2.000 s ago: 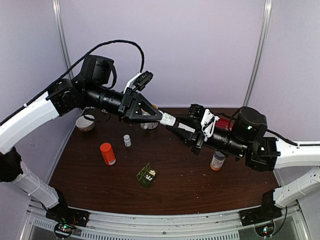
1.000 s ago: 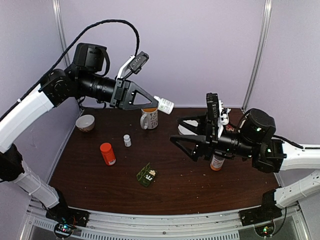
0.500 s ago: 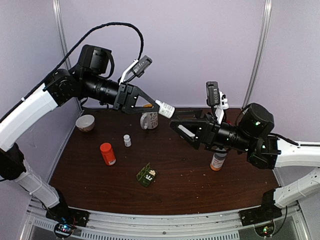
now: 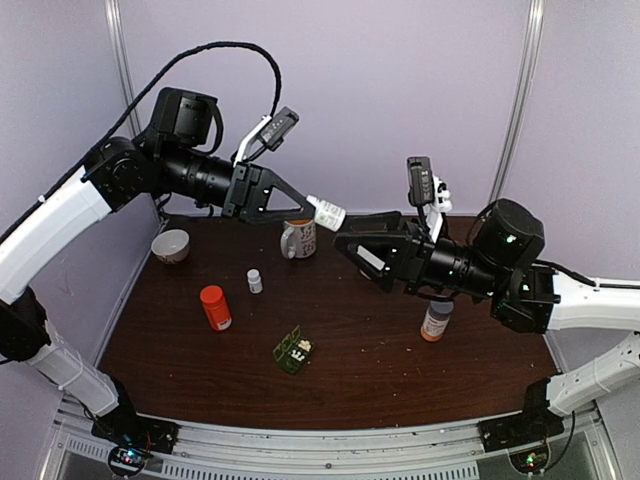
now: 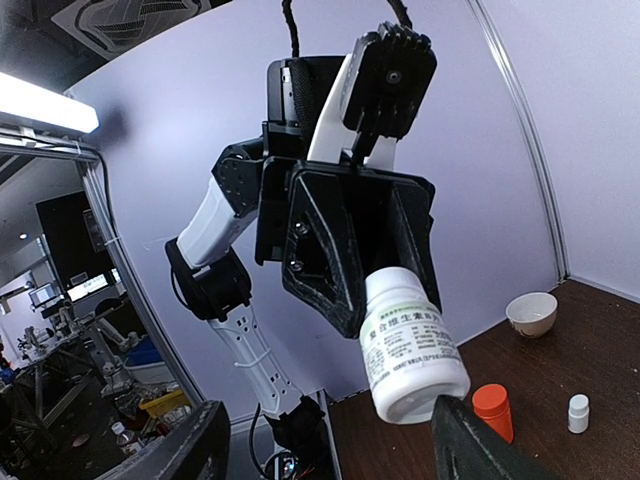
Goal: Sort the pills into containers
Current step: Unscrew the lid of the pill bottle.
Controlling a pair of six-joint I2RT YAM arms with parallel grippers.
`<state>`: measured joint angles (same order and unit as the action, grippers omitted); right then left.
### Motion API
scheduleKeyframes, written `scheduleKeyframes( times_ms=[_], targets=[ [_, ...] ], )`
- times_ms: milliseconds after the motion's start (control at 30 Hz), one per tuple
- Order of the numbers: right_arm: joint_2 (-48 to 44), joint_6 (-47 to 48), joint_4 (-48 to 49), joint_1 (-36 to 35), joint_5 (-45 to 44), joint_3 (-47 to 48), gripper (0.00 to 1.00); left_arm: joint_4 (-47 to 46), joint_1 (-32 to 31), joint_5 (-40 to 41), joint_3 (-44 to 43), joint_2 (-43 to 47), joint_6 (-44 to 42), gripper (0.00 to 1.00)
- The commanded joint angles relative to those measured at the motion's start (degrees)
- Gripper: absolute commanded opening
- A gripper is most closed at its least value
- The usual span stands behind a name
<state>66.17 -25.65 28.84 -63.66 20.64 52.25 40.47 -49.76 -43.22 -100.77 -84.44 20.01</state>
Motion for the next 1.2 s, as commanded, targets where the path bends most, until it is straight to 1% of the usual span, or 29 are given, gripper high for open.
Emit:
scheduleKeyframes(
  times_ms=[0, 133, 233, 367, 533, 667, 800, 1033, 1167],
  targets=[
    [1.1, 0.2, 1.6, 0.2, 0.1, 2.3, 0.71, -1.4, -0.4, -0.9, -0.5, 0.4, -0.4, 0.00],
    [1.8, -0.7, 1.8, 0.1, -1.9, 2.8, 0.70, -1.4, -0.4, -1.6, -0.4, 0.3, -0.1, 0.00],
    [2.2, -1.2, 1.4, 0.2, -4.5, 3.1, 0.73, -1.4, -0.4, -1.6, -0.3, 0.5, -0.1, 0.00],
    [2.1, -0.8, 1.4, 0.2, -5.5, 2.8, 0.73, -1.4, -0.4, -1.2, -0.2, 0.8, -0.1, 0.00],
    [0.6, 0.1, 2.9, 0.3, -4.8, 0.9, 0.69, -1.3, -0.4, -0.4, 0.5, 1.1, -0.3, 0.00],
    [-1.2, 1.2, 3.3, 0.7, -4.3, -0.6, 0.71, -1.4, -0.4, -0.2, 0.7, 1.4, -0.3, 0.00],
    [-2.5, 1.3, 3.0, 1.5, -4.3, -2.3, 0.74, -1.4, -0.4, 0.0, 0.7, 1.8, -0.5, 0.00],
    [-1.6, 0.7, 3.4, 2.4, -3.6, -2.2, 0.75, -1.4, -0.4, -0.8, 0.4, 1.7, -0.2, 0.00],
    [0.2, 1.2, 3.6, 2.4, -1.5, -0.2, 0.70, -1.8, -0.5, -1.7, 0.5, 1.7, 0.1, 0.00]
  ],
)
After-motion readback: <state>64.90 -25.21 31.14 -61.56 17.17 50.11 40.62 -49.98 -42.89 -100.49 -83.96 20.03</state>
